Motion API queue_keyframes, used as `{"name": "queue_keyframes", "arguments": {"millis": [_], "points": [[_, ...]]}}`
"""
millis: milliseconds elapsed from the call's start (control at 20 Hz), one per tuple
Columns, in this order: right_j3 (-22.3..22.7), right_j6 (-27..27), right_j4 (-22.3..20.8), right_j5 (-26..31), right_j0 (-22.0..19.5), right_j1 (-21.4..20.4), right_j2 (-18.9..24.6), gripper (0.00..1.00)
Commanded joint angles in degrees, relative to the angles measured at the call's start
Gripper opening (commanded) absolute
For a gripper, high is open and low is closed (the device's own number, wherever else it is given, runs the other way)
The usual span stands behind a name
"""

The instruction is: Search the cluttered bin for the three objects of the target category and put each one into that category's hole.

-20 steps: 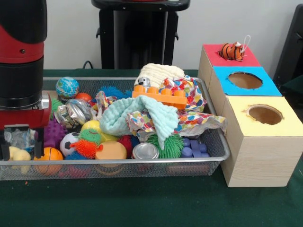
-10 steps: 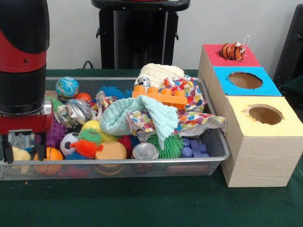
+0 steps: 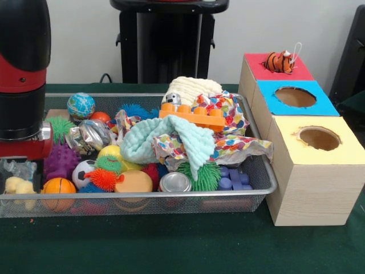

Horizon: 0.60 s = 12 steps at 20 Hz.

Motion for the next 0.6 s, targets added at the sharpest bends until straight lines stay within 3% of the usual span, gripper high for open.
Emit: {"name": "queue_keyframes", "arguments": {"millis": [50, 600], "points": [[7.17, -19.65, -3.58, -0.86, -2.53, -0.75, -1.53, 1.00], [11.43, -14.04, -4.97, -5.24, -3.45, -0.23, -2.51, 1.00]]}}
